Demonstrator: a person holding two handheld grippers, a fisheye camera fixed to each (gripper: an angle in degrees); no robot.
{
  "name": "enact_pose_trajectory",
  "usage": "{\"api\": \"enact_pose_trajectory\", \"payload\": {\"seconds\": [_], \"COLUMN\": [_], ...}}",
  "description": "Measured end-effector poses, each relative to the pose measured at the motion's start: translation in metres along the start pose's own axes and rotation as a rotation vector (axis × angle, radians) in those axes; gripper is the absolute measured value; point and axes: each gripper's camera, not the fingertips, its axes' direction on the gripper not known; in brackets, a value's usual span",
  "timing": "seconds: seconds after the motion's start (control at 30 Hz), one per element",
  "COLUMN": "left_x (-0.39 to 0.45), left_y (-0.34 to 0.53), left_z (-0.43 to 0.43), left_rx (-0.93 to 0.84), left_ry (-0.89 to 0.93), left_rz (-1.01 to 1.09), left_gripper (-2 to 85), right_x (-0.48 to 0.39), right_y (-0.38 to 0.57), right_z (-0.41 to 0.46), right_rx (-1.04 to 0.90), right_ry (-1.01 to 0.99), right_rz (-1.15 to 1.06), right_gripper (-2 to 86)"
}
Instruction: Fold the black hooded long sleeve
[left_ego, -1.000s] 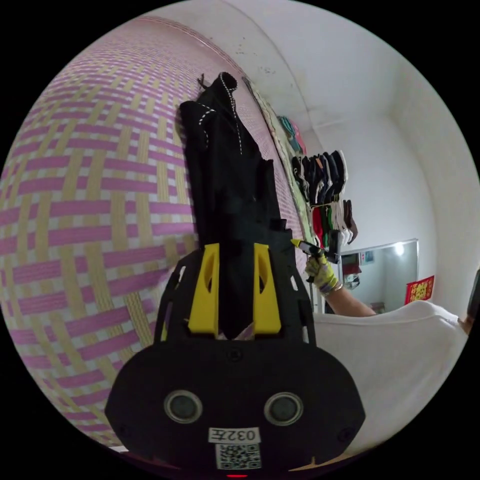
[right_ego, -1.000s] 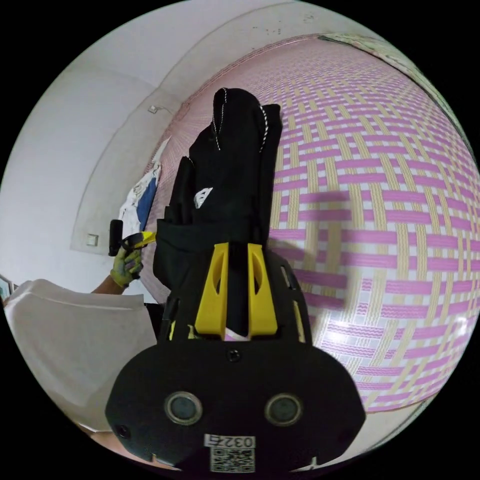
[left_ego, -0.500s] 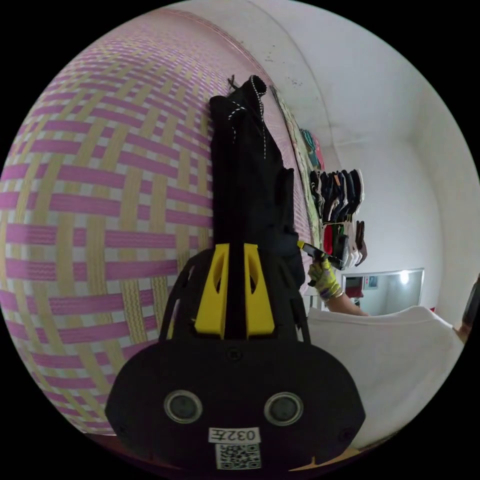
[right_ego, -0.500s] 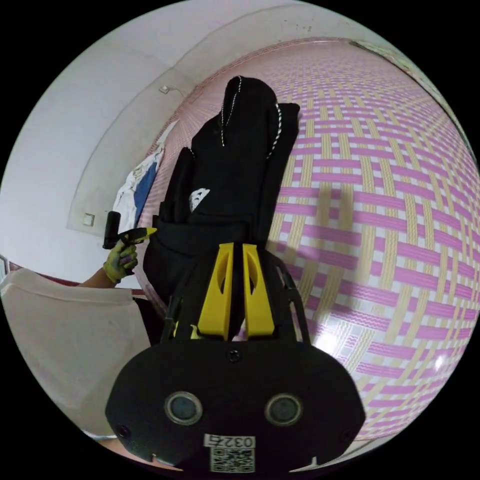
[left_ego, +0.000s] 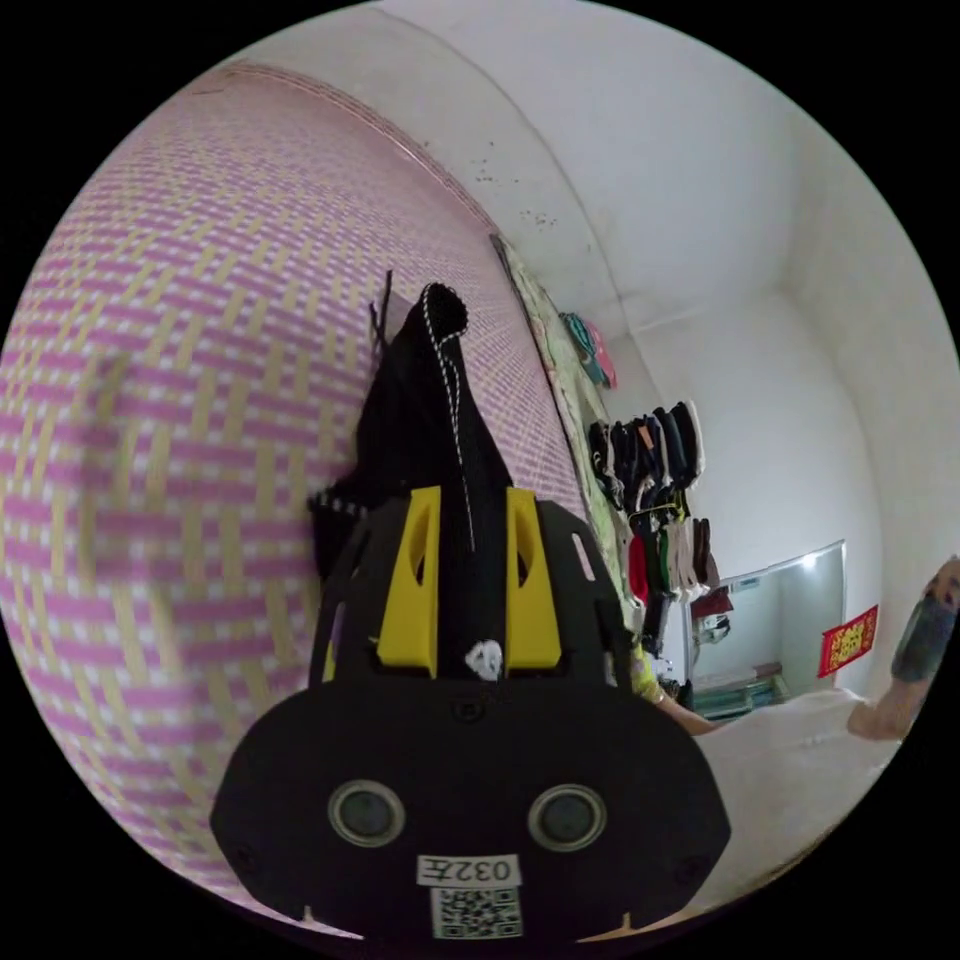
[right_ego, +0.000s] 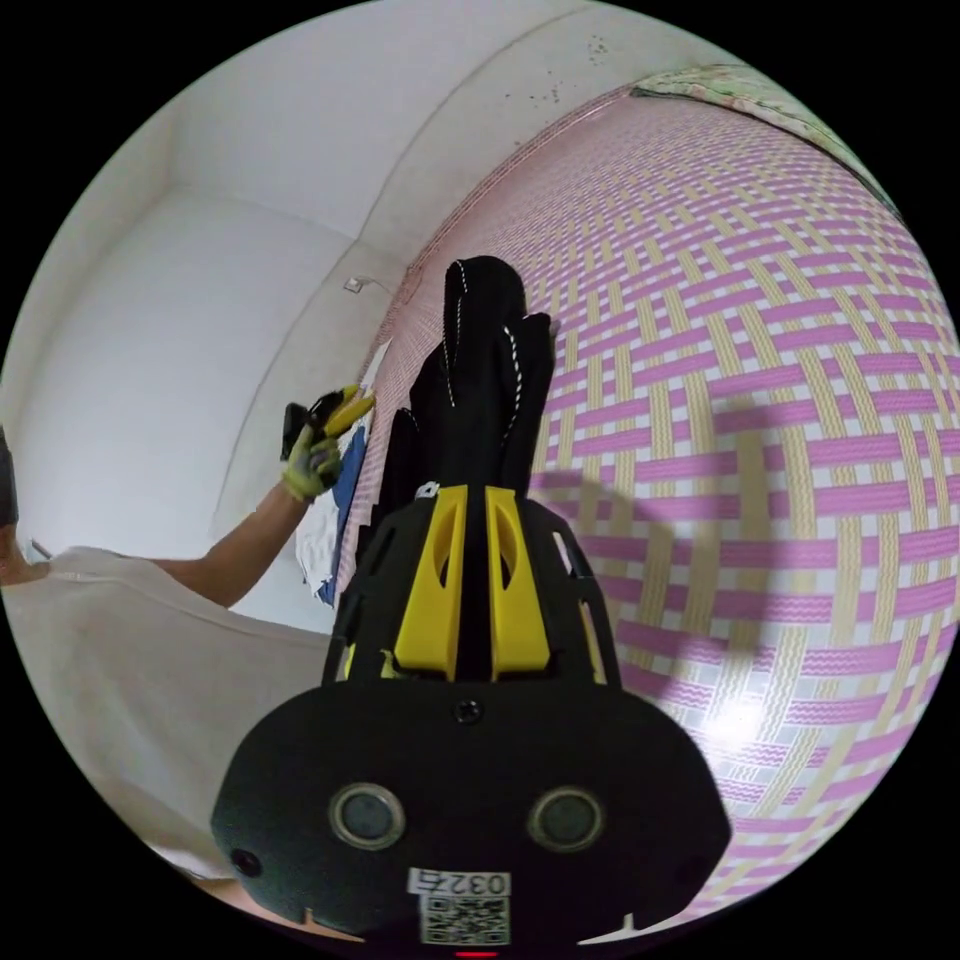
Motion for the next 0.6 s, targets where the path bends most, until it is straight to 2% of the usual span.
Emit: {"api": "enact_pose_trajectory", "payload": {"seconds": [0.17,0.33,0.4,0.5,0.6], "left_x": [-0.008,-0.021,-0.027,-0.025,-0.004], "left_y": [-0.147,-0.226,-0.241,-0.248,-0.24], "left_z": [0.072,0.126,0.145,0.152,0.141], "left_rx": [-0.03,-0.045,-0.071,-0.041,-0.011], "left_ry": [-0.135,-0.247,-0.221,-0.158,-0.035], "left_rz": [-0.003,-0.028,-0.036,-0.02,0.075], "left_gripper": [7.9,8.5,7.9,1.0,-1.3], "right_x": [0.005,0.014,0.018,0.025,0.027], "right_y": [-0.002,0.009,0.014,0.019,0.02], "right_z": [-0.004,-0.013,-0.017,-0.02,-0.02], "right_rx": [0.021,0.044,0.055,0.056,0.05], "right_ry": [-0.018,-0.004,0.002,0.005,0.006], "right_rz": [0.017,0.072,0.104,0.142,0.14], "right_gripper": [4.1,4.0,4.0,3.8,3.7]}}
